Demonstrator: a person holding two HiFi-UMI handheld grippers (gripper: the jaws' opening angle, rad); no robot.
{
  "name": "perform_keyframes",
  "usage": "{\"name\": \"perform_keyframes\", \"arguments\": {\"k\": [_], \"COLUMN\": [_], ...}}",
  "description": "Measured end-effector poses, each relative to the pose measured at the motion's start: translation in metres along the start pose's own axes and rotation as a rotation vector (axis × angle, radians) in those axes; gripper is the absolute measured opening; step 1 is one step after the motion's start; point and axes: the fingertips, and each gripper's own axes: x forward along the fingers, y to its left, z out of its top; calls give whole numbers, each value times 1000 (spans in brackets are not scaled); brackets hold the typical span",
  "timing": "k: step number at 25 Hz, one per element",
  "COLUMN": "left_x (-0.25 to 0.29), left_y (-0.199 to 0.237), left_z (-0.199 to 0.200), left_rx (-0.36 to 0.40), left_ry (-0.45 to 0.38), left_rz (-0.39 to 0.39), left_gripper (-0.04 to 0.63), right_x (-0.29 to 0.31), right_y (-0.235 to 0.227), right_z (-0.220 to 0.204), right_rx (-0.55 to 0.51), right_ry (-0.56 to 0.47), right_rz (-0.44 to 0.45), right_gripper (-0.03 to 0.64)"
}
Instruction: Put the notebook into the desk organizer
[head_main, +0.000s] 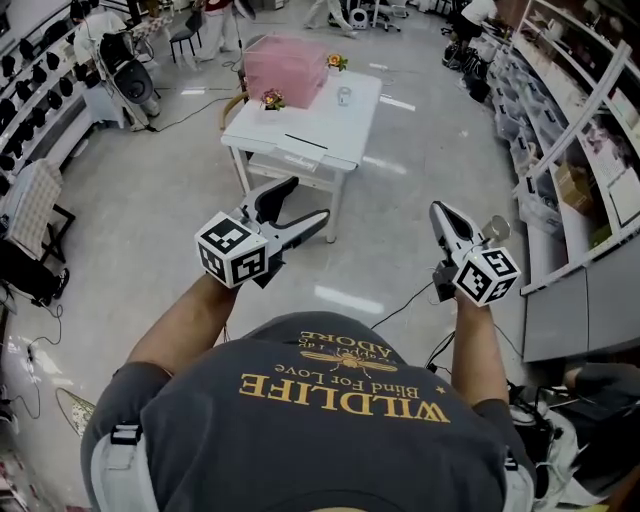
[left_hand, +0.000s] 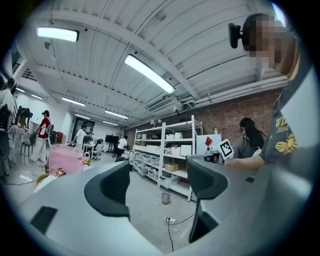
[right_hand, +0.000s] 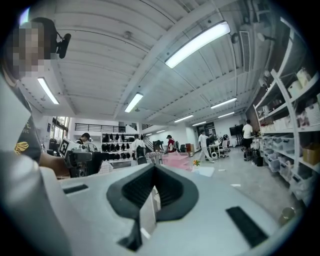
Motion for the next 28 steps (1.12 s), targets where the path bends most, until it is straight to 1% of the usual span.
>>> {"name": "perform_keyframes", "arguments": {"k": [3, 7, 12, 16, 20, 24, 28], "left_x": [5, 16, 36, 61, 91, 119, 141], "left_y": [2, 15, 47, 93, 158, 221, 281], "left_z": [0, -2, -9, -12, -13, 5, 20], "left_rx": [5, -2, -26, -29, -15, -6, 5], "left_ry": [0, -3, -2, -16, -13, -5, -13], "left_rz": [4, -6, -47, -97, -151, -208, -247], "left_gripper": [360, 360, 359, 359, 357, 357, 357], "right_x": [3, 16, 44, 83, 140, 200, 253], "right_y": [-5, -14, -27, -45, -65, -84, -99], "right_z": [0, -3, -5, -6, -1, 16, 21], "right_rx": [1, 1, -3, -10, -26, -27, -27], "right_ry": [-1, 12, 29, 38, 34, 18, 19], "right_rz": [4, -9, -43, -88, -137, -180, -220], "right_gripper": [0, 0, 0, 0, 0, 0, 0]}}
